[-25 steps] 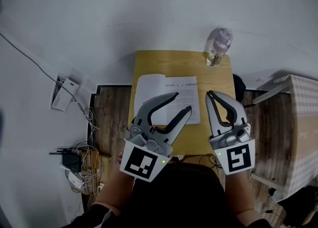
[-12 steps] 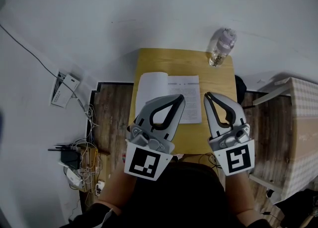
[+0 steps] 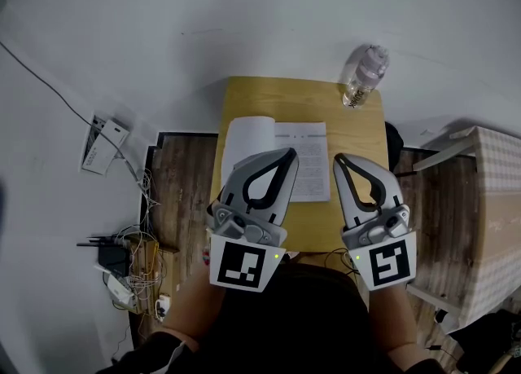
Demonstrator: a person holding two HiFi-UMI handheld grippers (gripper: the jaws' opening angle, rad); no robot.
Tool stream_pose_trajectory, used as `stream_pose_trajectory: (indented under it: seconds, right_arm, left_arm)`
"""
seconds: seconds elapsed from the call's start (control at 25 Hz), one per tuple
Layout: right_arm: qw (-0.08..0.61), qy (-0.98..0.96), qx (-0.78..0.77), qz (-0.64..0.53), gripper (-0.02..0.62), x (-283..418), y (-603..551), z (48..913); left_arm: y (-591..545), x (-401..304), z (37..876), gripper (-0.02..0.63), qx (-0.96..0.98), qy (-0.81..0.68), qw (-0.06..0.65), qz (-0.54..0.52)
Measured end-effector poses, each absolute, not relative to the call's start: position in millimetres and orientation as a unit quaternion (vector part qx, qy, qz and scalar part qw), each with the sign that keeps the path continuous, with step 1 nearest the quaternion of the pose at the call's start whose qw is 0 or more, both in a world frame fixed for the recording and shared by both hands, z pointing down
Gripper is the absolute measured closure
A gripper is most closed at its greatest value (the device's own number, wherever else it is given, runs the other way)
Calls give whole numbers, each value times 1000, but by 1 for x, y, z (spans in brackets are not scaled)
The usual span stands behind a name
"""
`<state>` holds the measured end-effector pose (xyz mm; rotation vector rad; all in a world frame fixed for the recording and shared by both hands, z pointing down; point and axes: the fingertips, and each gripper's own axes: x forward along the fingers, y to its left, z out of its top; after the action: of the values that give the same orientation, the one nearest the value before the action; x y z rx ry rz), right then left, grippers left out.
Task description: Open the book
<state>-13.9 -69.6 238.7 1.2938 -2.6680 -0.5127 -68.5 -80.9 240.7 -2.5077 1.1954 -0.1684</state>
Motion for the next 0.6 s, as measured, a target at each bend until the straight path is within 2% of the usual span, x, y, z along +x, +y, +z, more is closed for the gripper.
stream_pose_trajectory:
  seconds: [0.6]
  right_arm:
    - [72, -888, 421, -169, 568, -8, -76, 241]
  left_arm:
    - [-93, -66, 240, 595, -885, 426, 179, -57]
